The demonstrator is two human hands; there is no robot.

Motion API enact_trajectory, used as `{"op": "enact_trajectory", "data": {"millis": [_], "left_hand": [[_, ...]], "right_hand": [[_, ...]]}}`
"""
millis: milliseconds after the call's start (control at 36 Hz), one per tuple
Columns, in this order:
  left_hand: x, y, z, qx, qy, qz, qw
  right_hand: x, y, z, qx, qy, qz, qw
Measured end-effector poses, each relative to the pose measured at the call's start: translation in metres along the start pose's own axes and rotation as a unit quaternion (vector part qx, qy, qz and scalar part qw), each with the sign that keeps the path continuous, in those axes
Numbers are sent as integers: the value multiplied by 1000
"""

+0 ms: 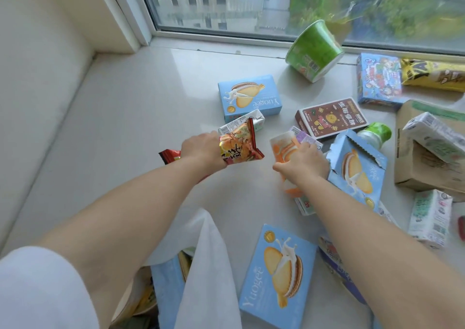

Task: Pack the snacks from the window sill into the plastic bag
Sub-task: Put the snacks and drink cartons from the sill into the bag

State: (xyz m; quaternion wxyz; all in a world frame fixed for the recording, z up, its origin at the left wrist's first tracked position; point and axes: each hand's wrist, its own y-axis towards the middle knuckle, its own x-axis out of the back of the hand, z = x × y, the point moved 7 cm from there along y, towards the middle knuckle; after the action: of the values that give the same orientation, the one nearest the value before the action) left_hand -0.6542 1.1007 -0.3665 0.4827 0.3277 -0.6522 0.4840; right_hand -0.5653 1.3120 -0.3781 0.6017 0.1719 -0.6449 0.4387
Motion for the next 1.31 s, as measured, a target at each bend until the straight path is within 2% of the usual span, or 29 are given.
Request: {"op": "enact_trajectory", "data": {"millis": [111, 222, 417, 556, 667, 778, 861, 1000, 1139, 1306], "left_hand": [[-3, 19, -28, -38, -7, 3, 999], [-12, 36, -46, -81, 70, 22, 994], [-34, 57, -49, -100, 78, 86, 988], [-35, 65, -48, -99, 56, 126, 985], [-35, 68, -47, -98, 39, 133, 986], [-37, 65, -46, -91, 28, 117, 989], [-38, 58, -43, -62, 3, 118, 991], [-32, 39, -27, 43, -102, 107, 988], [7, 15, -9, 152, -285, 39, 946], [60, -35, 6, 157, -419, -29, 894]], "right_hand": [[5, 6, -3, 21, -23, -30, 999], [9, 18, -6, 45, -46, -41, 997], [-1, 39, -4, 127, -58, 59, 988], [0, 47, -3, 156, -85, 75, 981], [-1, 51, -3, 156, -103, 80, 979], [-4, 52, -7, 125, -82, 129, 980], [-8, 48, -8, 79, 15, 162, 983], [-8, 32, -8, -10, 173, 145, 974], [13, 1, 9, -24, 374, 129, 918], [53, -56, 24, 32, 536, 131, 833]]}}
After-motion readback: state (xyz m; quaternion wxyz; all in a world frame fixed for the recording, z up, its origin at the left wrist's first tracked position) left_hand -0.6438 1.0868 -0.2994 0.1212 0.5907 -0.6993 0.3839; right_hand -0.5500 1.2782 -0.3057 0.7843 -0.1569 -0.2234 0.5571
